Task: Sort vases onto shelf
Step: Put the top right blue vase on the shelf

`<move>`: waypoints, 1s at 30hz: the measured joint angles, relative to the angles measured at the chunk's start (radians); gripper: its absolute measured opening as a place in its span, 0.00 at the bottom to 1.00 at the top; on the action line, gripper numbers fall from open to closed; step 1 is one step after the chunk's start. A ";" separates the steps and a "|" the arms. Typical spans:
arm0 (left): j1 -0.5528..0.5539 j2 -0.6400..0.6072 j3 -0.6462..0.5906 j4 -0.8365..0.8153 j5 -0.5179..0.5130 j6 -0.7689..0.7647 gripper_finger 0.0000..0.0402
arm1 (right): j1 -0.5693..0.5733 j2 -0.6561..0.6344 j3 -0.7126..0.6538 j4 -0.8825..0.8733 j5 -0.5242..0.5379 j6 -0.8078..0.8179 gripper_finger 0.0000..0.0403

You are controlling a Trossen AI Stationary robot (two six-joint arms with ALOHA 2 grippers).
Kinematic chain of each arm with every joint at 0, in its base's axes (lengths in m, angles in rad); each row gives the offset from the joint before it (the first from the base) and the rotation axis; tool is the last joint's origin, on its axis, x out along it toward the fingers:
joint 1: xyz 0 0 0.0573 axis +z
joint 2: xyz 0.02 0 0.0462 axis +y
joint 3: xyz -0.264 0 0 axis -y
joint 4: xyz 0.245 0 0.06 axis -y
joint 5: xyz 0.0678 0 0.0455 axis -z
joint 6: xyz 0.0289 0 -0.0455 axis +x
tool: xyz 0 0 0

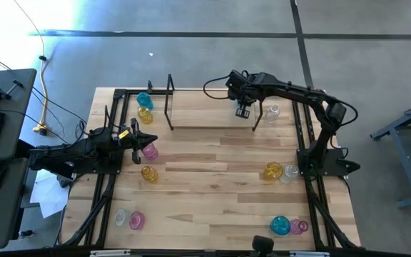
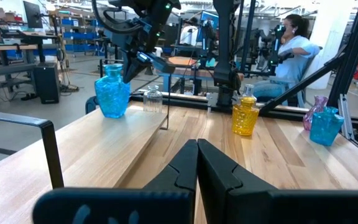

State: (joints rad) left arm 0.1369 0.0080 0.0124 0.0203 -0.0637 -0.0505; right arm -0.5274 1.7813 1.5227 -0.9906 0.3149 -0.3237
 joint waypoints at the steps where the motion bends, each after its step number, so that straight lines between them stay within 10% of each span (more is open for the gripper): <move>1: 0.000 0.000 0.000 0.000 0.000 0.000 0.00 | 0.000 0.000 0.000 0.002 -0.001 -0.002 0.00; 30: 0.000 0.000 0.000 -0.001 0.000 0.001 0.00 | -0.003 0.000 0.001 -0.150 0.081 -0.021 0.00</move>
State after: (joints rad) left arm 0.1371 0.0078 0.0124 0.0193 -0.0637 -0.0498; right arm -0.5306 1.7813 1.5234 -1.1403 0.3959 -0.3445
